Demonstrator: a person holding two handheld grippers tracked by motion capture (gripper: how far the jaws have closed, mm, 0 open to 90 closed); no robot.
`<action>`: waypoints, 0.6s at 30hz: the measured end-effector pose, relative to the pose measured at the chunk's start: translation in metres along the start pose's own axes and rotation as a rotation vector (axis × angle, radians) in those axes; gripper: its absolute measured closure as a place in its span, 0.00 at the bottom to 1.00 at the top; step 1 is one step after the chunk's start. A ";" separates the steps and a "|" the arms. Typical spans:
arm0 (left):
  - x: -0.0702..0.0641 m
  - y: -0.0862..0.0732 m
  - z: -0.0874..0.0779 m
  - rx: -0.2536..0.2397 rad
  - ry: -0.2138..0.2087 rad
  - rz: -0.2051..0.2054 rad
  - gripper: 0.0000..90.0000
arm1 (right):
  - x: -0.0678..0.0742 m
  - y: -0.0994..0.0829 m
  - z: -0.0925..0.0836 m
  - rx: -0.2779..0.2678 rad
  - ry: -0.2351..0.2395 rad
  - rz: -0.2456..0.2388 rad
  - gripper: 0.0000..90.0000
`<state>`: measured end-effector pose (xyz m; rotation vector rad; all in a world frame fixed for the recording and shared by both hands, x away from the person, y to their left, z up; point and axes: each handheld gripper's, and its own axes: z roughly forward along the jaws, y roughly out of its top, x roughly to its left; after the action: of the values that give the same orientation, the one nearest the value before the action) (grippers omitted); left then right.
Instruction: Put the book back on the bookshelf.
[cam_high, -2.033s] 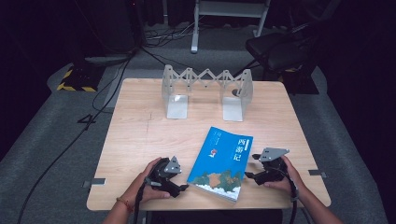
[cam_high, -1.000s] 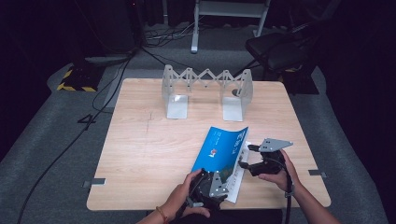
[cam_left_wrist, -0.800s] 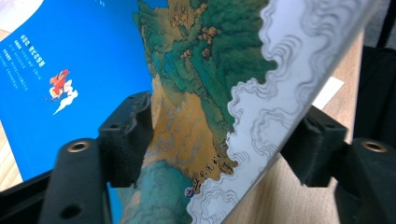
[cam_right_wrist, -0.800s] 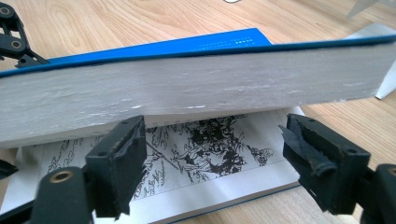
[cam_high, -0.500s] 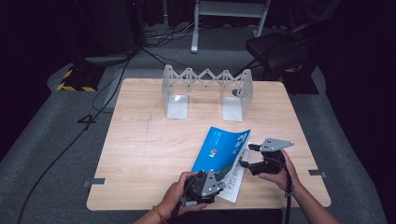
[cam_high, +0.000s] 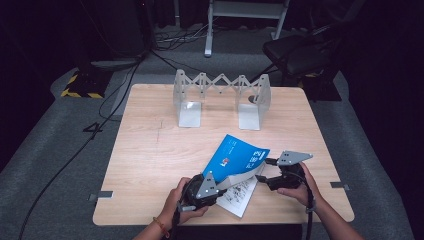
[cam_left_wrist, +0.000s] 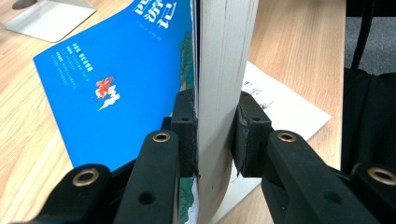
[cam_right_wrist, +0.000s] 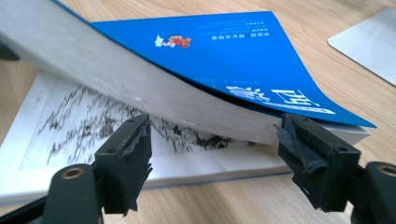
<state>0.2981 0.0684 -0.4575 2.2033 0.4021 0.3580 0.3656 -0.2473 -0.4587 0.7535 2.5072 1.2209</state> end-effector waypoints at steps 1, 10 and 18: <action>0.003 -0.001 -0.002 -0.002 -0.007 0.002 0.82 | 0.000 -0.001 -0.001 -0.001 0.002 -0.004 0.29; 0.025 -0.010 -0.014 0.003 -0.053 0.003 0.82 | 0.004 0.014 -0.019 -0.113 0.057 -0.117 0.34; 0.042 -0.019 -0.023 -0.010 -0.095 -0.019 0.81 | 0.003 0.020 0.008 -0.043 0.101 -0.257 0.32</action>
<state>0.3242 0.1125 -0.4534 2.1958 0.3684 0.2429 0.3732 -0.2302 -0.4473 0.3525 2.5504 1.2440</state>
